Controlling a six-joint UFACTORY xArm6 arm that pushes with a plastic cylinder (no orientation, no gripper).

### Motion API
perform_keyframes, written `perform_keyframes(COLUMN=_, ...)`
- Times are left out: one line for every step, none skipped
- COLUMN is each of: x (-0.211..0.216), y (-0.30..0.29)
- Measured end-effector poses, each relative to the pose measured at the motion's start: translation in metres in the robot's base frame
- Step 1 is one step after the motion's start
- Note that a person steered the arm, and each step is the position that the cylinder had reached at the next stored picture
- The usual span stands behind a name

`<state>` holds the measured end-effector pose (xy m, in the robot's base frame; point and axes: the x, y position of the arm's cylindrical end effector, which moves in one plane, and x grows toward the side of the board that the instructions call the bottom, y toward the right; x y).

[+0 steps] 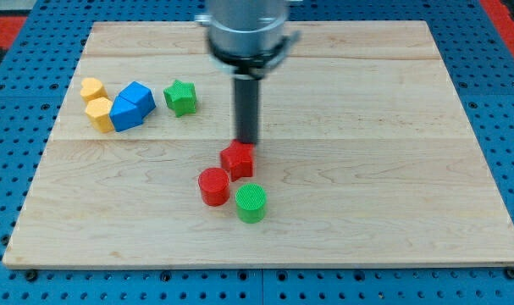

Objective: Move the red blocks towards the green circle

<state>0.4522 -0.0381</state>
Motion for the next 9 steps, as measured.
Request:
perform_keyframes(x=-0.014, y=0.000)
perform_keyframes(x=0.014, y=-0.046)
perform_keyframes(x=0.038, y=-0.060)
perform_keyframes(x=0.048, y=-0.049)
perform_keyframes(x=0.060, y=-0.026)
perform_keyframes(x=0.072, y=-0.013)
perform_keyframes(x=0.052, y=-0.068)
perform_keyframes(x=0.011, y=-0.024)
perform_keyframes(x=0.024, y=-0.004)
